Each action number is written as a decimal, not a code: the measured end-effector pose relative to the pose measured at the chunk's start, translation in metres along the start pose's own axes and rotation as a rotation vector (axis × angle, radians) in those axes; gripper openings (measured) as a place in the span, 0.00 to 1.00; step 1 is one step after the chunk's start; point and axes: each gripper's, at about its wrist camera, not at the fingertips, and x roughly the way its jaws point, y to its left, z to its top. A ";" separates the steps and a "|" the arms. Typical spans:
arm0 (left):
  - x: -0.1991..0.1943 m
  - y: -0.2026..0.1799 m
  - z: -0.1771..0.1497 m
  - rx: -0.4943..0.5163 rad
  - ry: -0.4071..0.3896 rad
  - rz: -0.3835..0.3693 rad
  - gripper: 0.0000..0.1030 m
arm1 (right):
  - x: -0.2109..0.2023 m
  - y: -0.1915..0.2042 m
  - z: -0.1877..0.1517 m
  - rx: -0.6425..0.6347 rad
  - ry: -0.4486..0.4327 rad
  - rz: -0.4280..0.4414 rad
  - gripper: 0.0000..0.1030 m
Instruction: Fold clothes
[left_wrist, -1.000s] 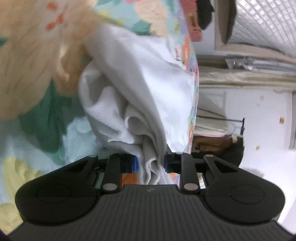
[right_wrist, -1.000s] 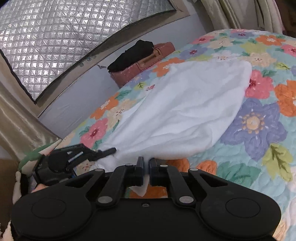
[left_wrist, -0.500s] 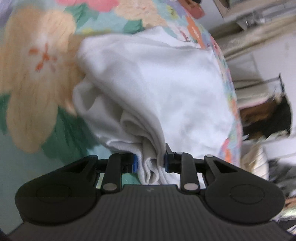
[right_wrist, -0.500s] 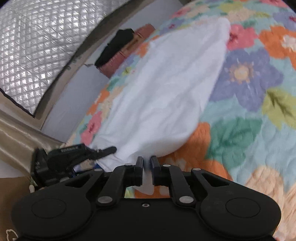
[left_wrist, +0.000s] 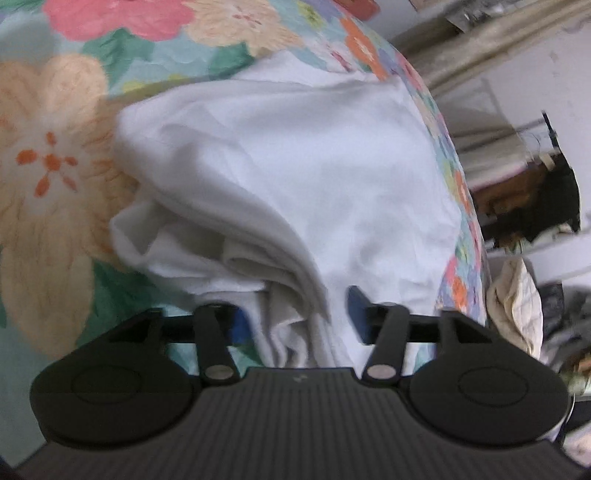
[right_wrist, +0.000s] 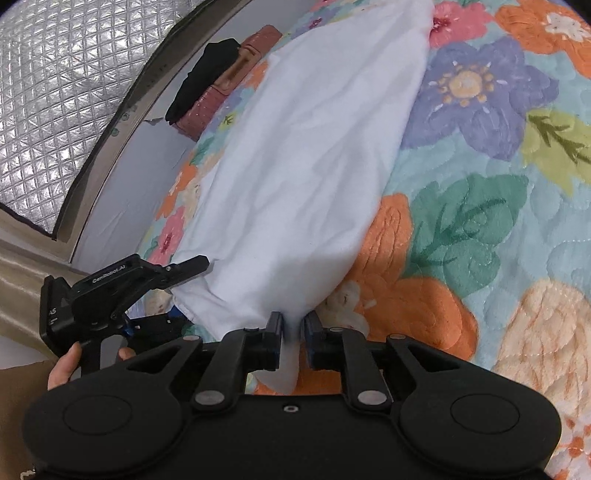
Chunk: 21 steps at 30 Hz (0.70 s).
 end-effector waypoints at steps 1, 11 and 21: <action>-0.001 -0.002 0.000 0.009 -0.002 -0.002 0.76 | 0.000 0.000 -0.001 0.000 0.000 -0.003 0.20; 0.006 -0.035 -0.006 0.186 -0.090 0.280 0.78 | 0.008 -0.006 -0.003 -0.001 0.075 -0.009 0.28; 0.019 -0.040 -0.012 0.250 -0.101 0.298 0.96 | 0.013 -0.011 -0.006 0.109 0.095 0.076 0.51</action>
